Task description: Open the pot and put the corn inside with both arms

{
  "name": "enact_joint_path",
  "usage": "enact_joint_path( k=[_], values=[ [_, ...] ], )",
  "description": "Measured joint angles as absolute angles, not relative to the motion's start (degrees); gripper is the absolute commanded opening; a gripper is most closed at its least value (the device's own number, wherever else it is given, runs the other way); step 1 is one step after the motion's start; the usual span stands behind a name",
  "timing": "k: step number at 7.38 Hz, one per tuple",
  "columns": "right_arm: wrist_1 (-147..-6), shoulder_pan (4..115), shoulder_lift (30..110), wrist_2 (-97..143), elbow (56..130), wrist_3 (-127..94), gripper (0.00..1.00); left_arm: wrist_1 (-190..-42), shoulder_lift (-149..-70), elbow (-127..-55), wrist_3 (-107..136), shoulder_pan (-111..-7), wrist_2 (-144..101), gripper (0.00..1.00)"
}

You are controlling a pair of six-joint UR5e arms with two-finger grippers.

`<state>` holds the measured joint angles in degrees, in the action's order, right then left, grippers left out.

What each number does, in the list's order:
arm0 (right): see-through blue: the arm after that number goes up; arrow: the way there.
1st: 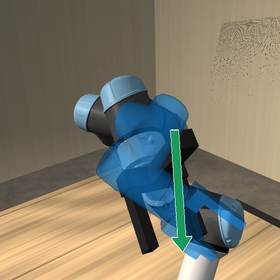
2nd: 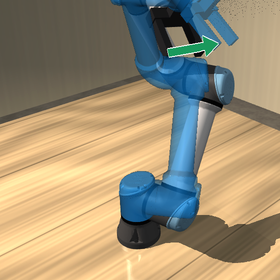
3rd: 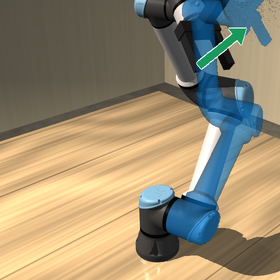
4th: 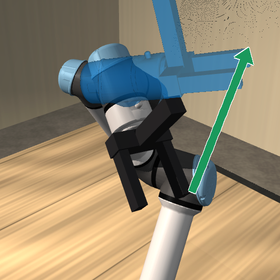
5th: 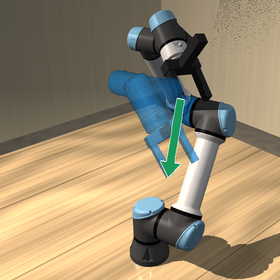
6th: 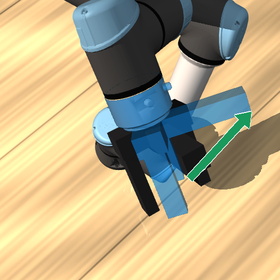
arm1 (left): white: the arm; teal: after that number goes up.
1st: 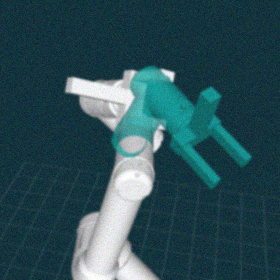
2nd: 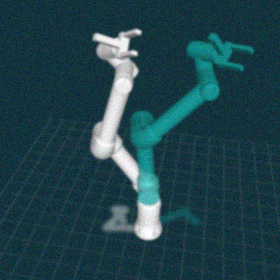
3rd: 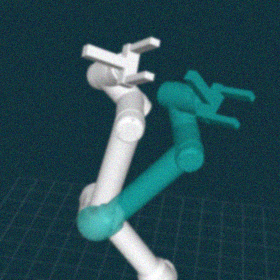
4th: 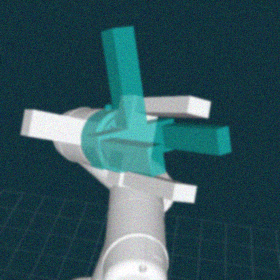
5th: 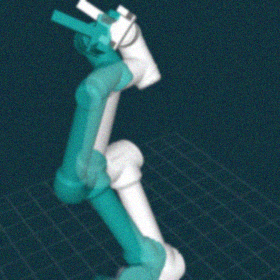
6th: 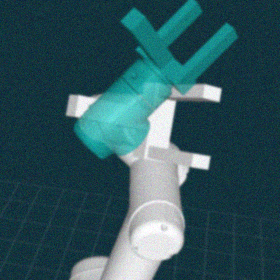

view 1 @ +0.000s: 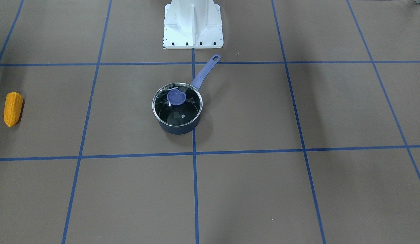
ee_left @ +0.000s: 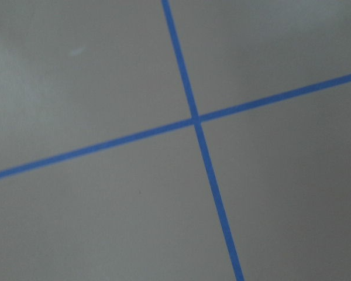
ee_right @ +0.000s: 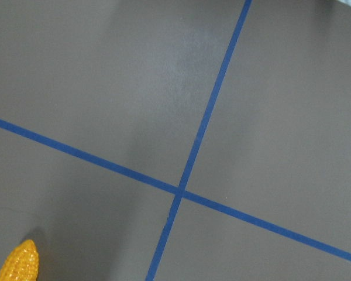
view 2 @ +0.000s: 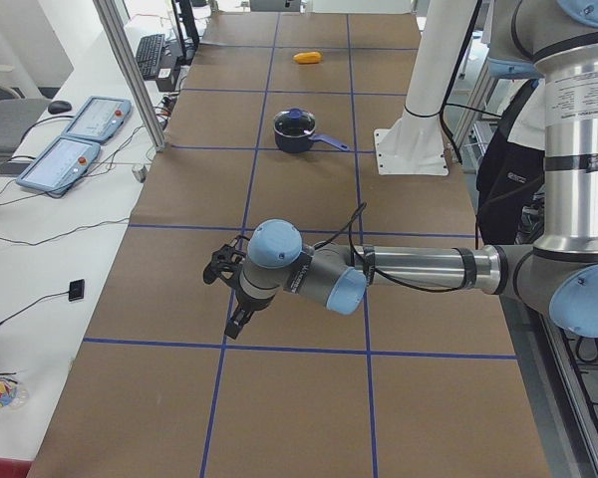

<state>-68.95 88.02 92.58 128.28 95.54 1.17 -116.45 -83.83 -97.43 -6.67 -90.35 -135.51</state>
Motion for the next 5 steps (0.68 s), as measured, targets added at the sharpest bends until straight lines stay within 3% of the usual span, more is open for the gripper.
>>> enact_joint_path(
  k=[5],
  values=[
    [-68.49,85.68,92.51,128.67,95.40,-1.13,1.00,-118.00,-96.04,-102.30,19.80,-74.78,-138.47,0.99]
  ],
)
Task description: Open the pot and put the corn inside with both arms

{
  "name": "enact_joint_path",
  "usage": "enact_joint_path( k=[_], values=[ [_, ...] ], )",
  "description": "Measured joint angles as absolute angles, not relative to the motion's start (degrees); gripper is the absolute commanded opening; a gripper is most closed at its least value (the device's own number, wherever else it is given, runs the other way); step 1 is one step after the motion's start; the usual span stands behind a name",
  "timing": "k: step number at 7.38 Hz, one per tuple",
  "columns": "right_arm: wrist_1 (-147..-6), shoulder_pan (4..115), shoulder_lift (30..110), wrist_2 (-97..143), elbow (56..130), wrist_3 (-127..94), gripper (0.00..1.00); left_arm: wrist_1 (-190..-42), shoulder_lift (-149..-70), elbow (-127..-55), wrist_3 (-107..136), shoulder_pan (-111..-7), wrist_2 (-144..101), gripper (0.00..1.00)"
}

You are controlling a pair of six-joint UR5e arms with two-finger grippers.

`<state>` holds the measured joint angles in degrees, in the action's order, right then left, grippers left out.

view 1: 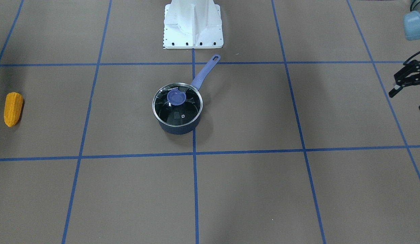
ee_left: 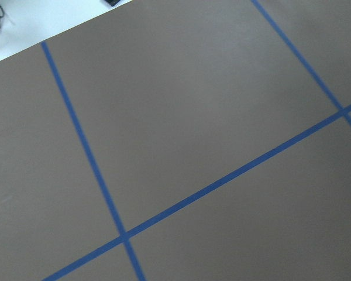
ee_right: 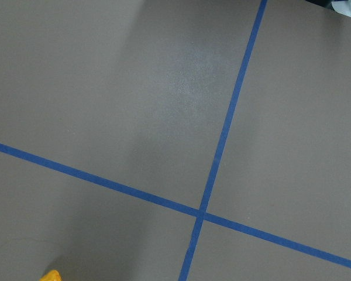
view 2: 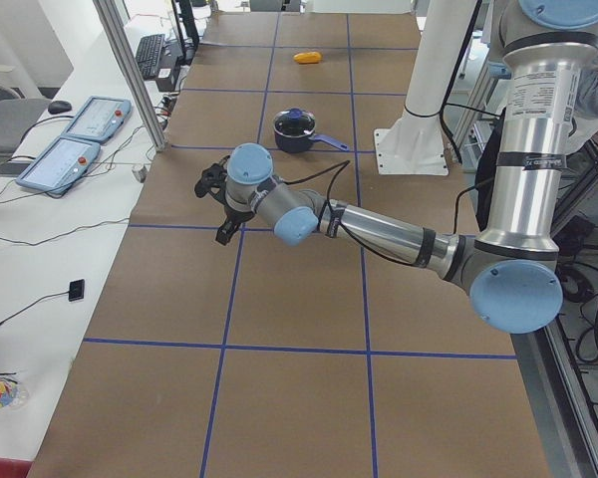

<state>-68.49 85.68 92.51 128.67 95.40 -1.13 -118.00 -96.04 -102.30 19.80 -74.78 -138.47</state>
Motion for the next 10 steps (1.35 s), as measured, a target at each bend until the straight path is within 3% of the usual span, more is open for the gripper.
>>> enact_joint_path(
  k=[3,7,10],
  values=[
    [-68.40,85.61,92.55,128.56,95.23,-1.14,1.00,-112.66,-109.58,-102.51,38.93,-62.52,-132.45,0.99],
    [-68.40,85.61,92.52,128.58,95.13,-1.17,1.00,-93.69,-131.19,-100.43,56.20,-44.47,-117.33,0.98],
    [-68.46,85.57,92.47,128.61,95.13,-1.23,1.00,-83.81,-148.09,-87.76,64.75,-36.48,-109.94,0.98]
  ],
)
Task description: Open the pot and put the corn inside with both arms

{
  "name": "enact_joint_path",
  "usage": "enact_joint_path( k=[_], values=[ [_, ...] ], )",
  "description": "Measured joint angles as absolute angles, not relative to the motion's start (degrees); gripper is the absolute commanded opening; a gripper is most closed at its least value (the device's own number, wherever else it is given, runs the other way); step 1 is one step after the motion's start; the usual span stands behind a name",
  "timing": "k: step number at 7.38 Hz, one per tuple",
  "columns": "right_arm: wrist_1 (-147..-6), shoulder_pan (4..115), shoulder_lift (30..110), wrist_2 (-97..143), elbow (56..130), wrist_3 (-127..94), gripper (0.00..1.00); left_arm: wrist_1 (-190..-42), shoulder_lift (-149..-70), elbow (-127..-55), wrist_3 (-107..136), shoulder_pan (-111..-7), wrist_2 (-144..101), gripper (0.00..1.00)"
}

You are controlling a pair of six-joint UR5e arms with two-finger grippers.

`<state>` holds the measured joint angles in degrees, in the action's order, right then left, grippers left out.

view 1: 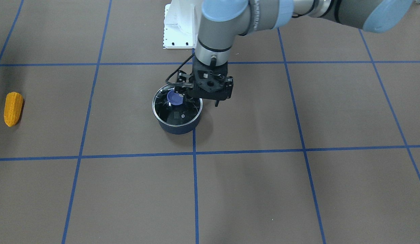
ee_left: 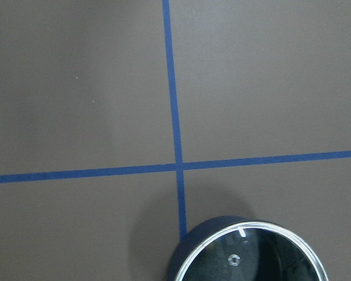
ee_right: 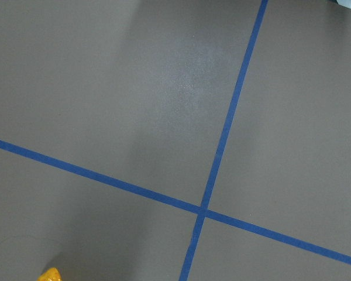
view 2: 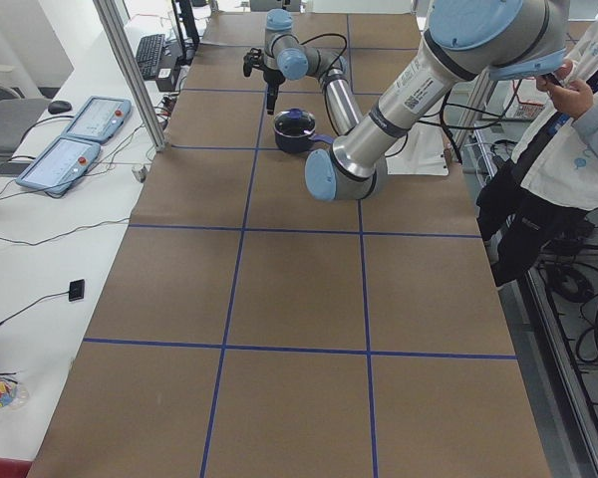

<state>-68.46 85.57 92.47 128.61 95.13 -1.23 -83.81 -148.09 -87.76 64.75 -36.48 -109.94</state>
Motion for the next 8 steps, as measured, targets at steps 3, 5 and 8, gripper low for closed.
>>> enact_joint_path(
  k=[3,5,8],
  values=[
    [-68.47,85.60,92.46,128.59,95.04,-1.22,1.00,-83.32,-152.51,-80.76,67.50,-31.90,-106.69,0.98],
    [-68.47,85.60,92.48,128.58,95.02,-1.21,1.00,-83.37,-152.55,-79.77,67.66,-30.03,-104.51,0.98],
    [-68.47,85.61,92.60,128.60,95.01,-1.23,1.00,-83.41,-152.35,-79.56,67.76,-28.66,-104.01,0.97]
  ],
)
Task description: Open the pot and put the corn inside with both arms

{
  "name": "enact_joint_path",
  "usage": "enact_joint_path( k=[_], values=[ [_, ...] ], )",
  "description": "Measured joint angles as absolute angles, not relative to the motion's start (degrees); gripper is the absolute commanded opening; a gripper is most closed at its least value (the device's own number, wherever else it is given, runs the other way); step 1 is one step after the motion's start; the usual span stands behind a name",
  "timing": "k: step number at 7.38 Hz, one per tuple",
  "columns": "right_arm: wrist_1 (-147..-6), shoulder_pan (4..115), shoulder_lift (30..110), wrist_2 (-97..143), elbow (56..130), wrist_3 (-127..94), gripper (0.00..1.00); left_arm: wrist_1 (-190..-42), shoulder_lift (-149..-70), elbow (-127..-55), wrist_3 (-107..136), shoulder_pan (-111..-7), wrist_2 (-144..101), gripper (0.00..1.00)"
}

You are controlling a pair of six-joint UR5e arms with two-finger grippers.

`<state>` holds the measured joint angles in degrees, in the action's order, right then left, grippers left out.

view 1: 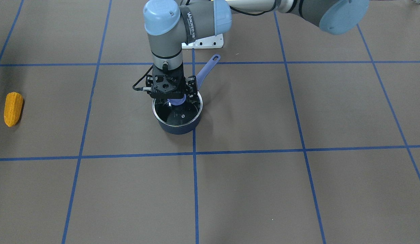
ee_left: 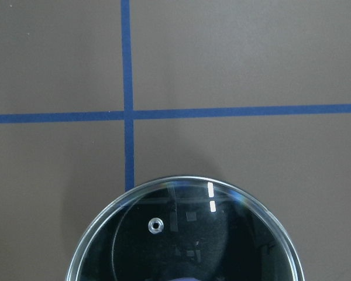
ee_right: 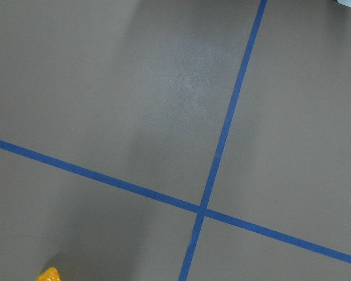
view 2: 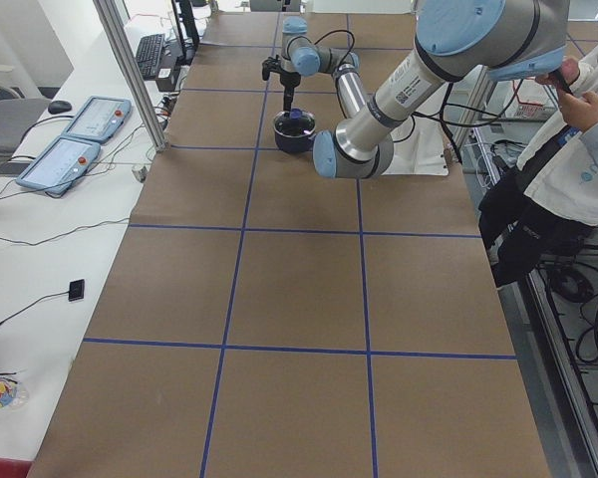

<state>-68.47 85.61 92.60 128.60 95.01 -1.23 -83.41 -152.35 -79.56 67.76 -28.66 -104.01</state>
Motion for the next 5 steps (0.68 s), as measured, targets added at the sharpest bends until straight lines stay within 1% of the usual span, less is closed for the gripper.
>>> enact_joint_path(
  k=[1,2,3,4,5],
  values=[
    [-68.47,85.60,92.62,128.64,95.01,-1.23,1.00,-83.43,-152.07,-79.66,67.75,-28.54,-103.99,0.97],
    [-68.47,85.60,92.66,128.66,95.01,-1.23,1.00,-83.46,-151.69,-79.74,67.69,-28.51,-103.98,0.89],
    [-68.47,85.61,92.69,128.67,95.01,-1.23,1.00,-83.48,-151.45,-79.82,67.63,-28.49,-103.98,0.68],
    [-68.47,85.61,92.71,128.65,95.01,-1.23,1.00,-83.49,-151.40,-79.93,67.62,-28.48,-103.97,0.41],
    [-68.47,85.61,92.72,128.62,95.01,-1.23,1.00,-83.49,-151.40,-80.01,67.63,-28.48,-103.98,0.22]
  ],
)
